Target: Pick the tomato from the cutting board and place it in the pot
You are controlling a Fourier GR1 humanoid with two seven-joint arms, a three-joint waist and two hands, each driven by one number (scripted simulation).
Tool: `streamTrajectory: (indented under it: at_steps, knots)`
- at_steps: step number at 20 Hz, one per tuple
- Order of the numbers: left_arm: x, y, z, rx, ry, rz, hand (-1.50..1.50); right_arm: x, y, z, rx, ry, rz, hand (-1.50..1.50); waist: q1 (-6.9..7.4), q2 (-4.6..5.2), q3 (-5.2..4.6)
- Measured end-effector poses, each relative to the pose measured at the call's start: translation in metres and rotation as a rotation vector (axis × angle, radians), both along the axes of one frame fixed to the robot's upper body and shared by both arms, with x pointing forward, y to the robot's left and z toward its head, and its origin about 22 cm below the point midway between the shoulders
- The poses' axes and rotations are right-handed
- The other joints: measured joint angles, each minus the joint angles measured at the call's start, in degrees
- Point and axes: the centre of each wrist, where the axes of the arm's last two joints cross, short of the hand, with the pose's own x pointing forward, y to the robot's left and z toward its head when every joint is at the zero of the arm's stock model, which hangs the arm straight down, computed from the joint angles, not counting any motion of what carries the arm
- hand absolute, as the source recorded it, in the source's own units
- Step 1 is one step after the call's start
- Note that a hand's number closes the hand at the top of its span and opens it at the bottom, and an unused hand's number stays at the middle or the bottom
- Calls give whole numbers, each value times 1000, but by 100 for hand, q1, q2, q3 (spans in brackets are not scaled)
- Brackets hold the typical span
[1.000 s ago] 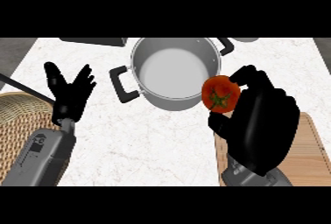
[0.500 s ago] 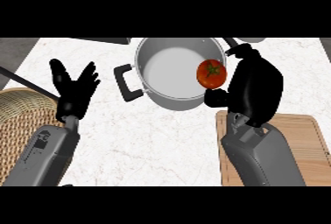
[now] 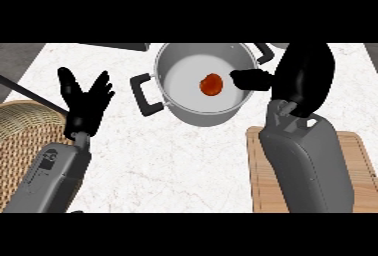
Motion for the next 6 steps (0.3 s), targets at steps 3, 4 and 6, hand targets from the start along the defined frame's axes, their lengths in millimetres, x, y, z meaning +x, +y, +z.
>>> streamTrajectory:
  at_steps: [3,4,6]
  knots:
    - [-2,4,-2,-1,4,16,0,3,-5,7,52,-109,-36,-150,-71,-33,2]
    - [-3,6,-3,-1,6,24,0,3,-6,9,66,-141,-47,-150,-99,-45,4]
    - [-5,8,-4,-2,9,30,0,5,-10,10,88,-191,-77,-150,-140,-62,6]
